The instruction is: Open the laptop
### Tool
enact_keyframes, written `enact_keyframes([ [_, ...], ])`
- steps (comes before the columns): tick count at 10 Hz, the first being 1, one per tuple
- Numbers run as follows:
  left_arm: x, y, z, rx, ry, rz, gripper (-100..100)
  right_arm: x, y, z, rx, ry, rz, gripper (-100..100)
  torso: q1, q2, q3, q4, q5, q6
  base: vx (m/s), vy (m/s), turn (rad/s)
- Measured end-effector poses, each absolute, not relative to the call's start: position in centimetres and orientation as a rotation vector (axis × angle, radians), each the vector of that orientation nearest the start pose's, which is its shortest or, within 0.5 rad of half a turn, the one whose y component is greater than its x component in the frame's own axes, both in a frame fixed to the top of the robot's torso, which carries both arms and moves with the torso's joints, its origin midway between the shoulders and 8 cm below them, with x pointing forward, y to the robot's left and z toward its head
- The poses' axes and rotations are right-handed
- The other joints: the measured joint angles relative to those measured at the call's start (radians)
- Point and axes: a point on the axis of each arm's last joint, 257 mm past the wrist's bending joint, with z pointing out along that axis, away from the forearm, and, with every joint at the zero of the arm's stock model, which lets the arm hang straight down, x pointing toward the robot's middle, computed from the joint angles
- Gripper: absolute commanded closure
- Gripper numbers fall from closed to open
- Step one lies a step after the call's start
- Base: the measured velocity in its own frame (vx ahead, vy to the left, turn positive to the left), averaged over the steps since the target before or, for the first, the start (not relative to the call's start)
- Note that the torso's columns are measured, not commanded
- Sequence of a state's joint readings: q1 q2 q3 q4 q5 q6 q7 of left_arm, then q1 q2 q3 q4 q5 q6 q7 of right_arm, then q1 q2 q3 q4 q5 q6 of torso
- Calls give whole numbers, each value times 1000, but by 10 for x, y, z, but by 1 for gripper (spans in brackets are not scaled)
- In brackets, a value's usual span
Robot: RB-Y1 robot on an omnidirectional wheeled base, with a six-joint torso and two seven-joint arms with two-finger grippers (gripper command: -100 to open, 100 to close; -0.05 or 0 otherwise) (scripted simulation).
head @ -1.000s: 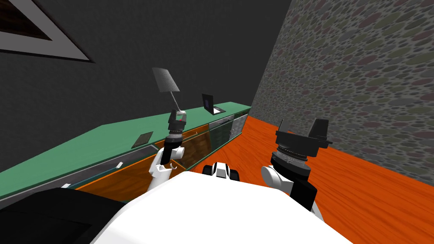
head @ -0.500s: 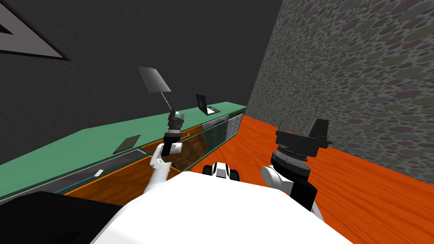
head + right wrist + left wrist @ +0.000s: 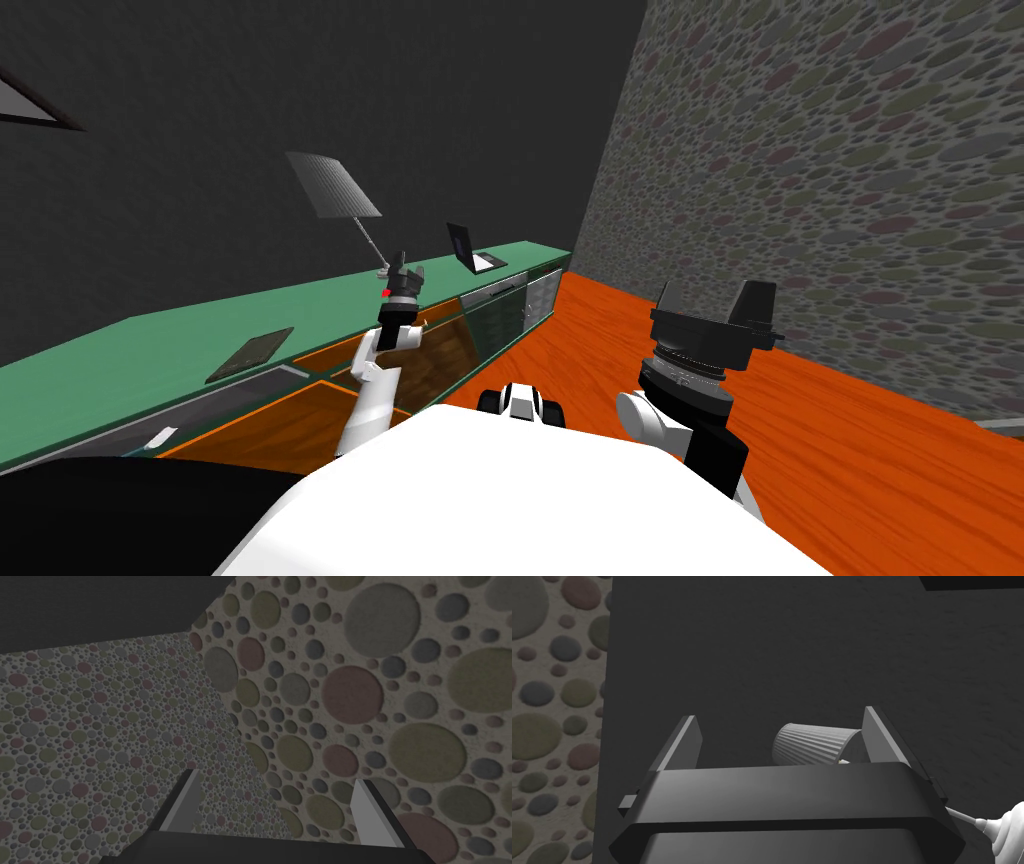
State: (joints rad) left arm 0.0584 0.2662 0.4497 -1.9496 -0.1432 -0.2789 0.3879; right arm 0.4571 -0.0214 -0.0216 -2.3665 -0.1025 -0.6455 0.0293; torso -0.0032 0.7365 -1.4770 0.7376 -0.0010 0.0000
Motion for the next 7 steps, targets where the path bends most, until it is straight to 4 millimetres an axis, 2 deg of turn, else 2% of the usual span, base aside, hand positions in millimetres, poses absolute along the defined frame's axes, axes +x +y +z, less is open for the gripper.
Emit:
enact_keyframes([
  [2,448,464,52,-751,630,-1136,-100,294,-283,98,473,381,1386,0,5,3,2,1,2,0,39,-113,-105],
  [3,451,482,51,-786,612,-1118,-100,294,-283,98,473,381,1386,0,3,2,1,1,1,0,38,-104,-28],
  [7,460,531,50,-885,559,-1081,-100,294,-283,98,473,381,1386,0,4,2,1,1,1,0,40,-105,-70],
])
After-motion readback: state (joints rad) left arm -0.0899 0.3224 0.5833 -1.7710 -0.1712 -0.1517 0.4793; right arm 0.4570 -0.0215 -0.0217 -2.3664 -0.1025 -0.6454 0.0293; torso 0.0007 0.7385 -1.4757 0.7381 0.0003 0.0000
